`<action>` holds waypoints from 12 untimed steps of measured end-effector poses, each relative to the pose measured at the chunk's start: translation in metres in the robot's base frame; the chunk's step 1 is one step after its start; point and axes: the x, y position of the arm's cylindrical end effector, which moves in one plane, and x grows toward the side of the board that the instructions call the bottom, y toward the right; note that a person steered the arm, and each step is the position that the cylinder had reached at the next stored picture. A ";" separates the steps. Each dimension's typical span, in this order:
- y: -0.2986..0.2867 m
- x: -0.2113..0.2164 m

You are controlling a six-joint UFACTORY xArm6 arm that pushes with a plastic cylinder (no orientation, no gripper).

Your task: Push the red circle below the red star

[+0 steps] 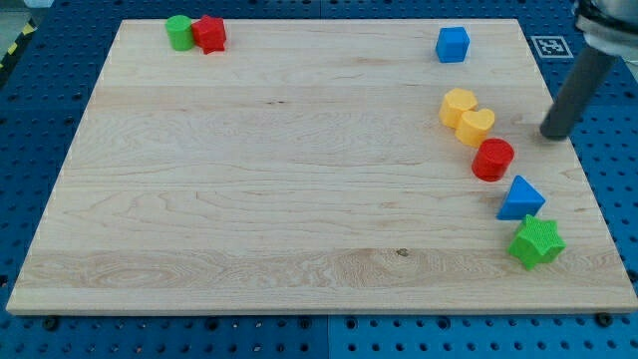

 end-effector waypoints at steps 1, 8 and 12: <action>-0.020 0.036; -0.132 0.007; -0.324 -0.042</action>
